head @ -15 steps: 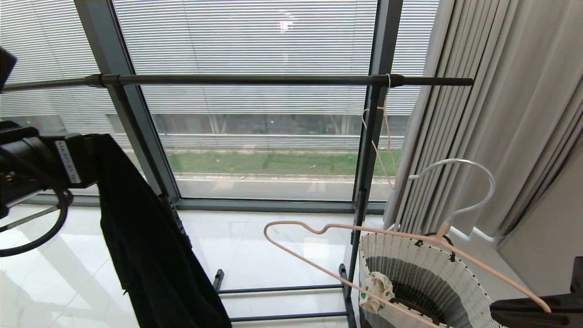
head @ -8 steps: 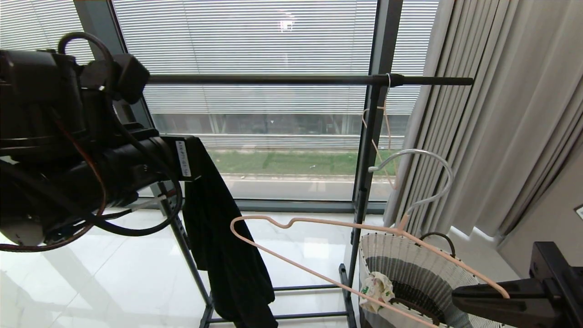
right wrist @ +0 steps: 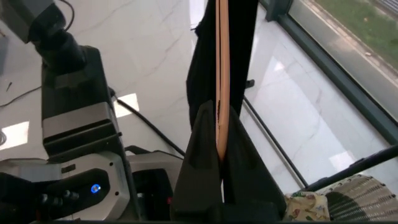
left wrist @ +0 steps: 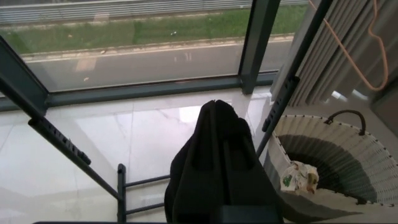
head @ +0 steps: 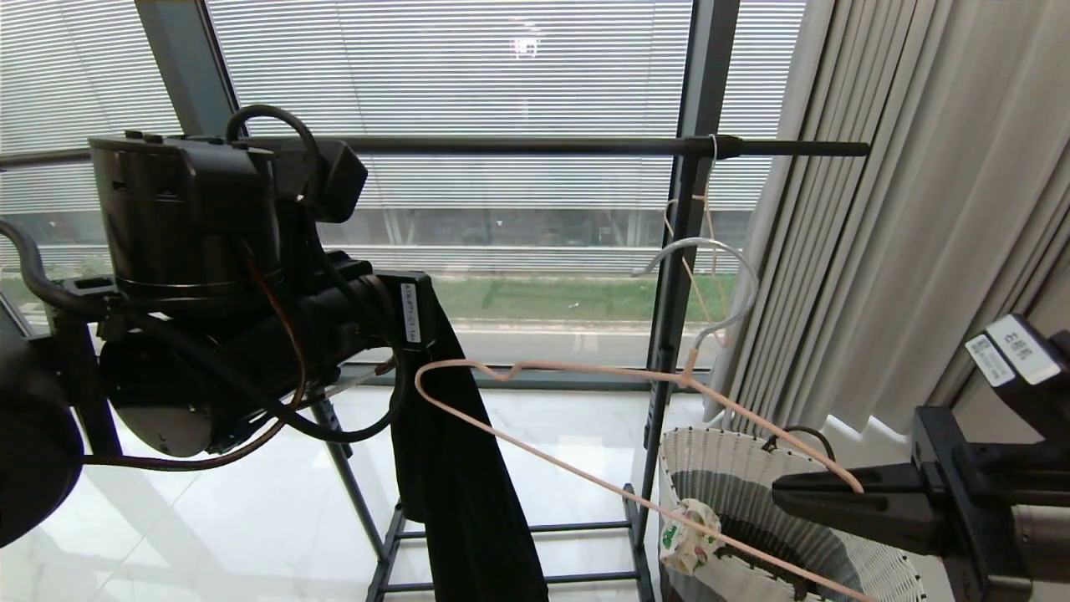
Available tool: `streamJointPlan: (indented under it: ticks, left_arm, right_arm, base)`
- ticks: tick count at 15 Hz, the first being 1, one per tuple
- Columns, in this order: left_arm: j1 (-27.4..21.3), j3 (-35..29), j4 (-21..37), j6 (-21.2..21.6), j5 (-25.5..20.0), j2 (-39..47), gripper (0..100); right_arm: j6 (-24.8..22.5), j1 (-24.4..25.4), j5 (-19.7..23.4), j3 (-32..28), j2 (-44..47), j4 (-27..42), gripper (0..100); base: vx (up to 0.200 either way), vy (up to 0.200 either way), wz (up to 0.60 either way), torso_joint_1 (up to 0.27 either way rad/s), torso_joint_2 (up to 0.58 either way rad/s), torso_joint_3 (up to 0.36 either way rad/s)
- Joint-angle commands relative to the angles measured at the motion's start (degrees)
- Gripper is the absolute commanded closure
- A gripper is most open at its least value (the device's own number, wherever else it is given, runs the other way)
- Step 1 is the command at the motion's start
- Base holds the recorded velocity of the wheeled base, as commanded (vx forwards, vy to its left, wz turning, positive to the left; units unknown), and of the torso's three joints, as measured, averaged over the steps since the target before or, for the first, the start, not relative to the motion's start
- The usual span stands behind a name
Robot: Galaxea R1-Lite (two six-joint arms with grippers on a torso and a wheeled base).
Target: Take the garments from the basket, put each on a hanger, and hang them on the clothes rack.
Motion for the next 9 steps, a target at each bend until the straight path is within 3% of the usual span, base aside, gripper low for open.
streamJointPlan:
  ticks: [1, 9]
  left_arm:
    - [-0.19, 0.05, -0.06, 0.07, 0.08, 0.65, 100]
    - [0.78, 0.05, -1.03, -0.20, 3.07, 1.09, 100]
  right_arm:
    - [1.24, -0.08, -1.86, -0.43, 2.86, -2.30, 100]
    - [2.29, -0.08, -3.01, -0.95, 3.30, -4.50, 100]
  base:
    - [0.000, 0.000, 0.00, 0.000, 0.00, 0.000]
    - [0.000, 0.000, 0.00, 0.000, 0.00, 0.000]
